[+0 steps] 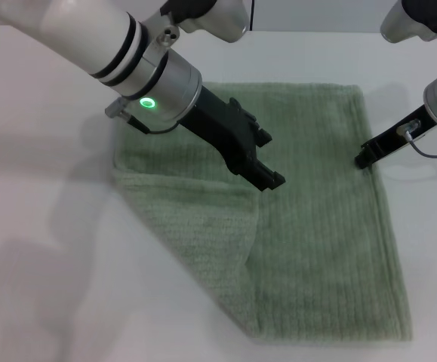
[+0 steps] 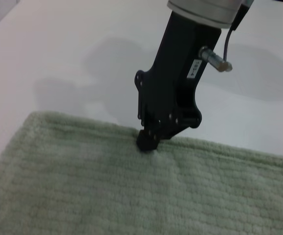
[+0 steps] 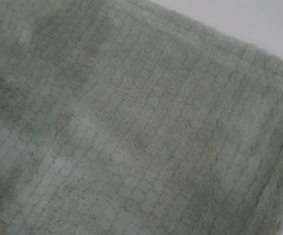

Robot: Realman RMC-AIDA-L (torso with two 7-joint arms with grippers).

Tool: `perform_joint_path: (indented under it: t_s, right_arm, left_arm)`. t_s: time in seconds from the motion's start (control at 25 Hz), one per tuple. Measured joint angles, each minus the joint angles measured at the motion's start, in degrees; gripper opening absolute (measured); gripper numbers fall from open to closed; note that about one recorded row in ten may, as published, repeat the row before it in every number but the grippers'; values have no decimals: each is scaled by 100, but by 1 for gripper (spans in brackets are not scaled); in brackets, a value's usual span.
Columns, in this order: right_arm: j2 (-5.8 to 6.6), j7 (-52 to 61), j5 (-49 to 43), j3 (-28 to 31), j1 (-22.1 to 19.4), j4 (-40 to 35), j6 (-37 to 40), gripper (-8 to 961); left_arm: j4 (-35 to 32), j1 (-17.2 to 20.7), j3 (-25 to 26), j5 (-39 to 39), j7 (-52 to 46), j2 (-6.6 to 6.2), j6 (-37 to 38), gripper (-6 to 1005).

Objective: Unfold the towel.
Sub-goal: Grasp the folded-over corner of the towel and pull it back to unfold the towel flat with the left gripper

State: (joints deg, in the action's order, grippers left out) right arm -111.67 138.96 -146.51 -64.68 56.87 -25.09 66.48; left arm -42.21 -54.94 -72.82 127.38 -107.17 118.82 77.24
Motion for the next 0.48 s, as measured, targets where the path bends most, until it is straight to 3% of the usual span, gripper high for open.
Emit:
perform_joint_path:
  t_s: [0.48]
  right_arm:
    - [-4, 0, -1, 0, 35, 83, -21, 0]
  left_arm:
    - [534, -115, -317, -58, -64, 0, -335, 799]
